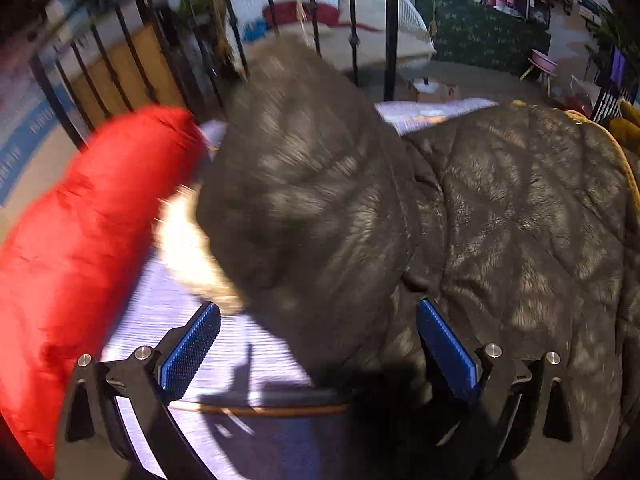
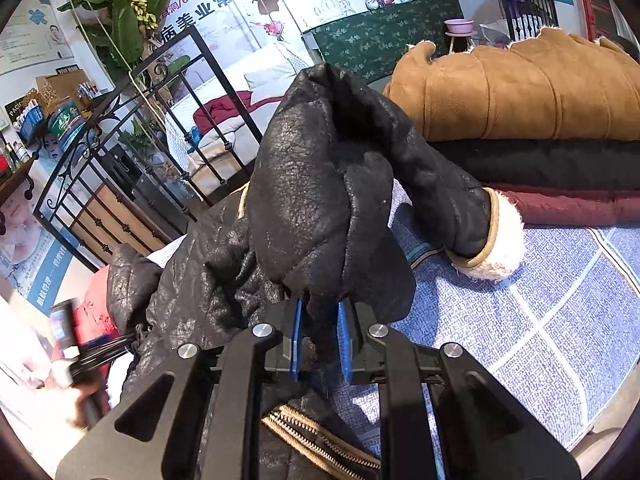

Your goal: Fold large clothes

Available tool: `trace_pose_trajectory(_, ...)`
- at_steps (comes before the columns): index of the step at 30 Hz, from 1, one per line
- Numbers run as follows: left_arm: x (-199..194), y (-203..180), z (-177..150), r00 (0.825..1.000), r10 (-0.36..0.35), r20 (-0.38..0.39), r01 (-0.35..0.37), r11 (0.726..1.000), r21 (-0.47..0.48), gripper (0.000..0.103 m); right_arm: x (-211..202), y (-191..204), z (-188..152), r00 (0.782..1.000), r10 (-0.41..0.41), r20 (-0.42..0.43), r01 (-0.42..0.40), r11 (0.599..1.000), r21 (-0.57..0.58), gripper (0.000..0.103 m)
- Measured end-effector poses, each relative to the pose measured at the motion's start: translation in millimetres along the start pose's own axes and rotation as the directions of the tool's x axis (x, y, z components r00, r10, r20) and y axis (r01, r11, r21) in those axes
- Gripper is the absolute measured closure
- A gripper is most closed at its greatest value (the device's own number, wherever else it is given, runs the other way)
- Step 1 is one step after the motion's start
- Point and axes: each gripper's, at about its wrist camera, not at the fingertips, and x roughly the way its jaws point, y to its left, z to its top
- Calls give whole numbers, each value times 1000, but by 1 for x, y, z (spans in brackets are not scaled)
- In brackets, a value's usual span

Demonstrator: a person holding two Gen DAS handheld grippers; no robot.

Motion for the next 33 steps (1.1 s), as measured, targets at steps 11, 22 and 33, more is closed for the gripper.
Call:
trace_pose_trajectory(11,-79,123,37,955,-12,298,75,977,-201,75,-56,39,43,971,115,208,-103,992,-68,93)
trace_pose_trajectory(22,-5,186,18,990,136,26,-131,980,-147,13,132,34,46,960,196,-198,-154,965,212,46)
trace_pose_trajectory(33,-120,162,-41,969,-129,209,140,989,-41,6,57,-14,-21,946,221,-236,-221,975,27,26)
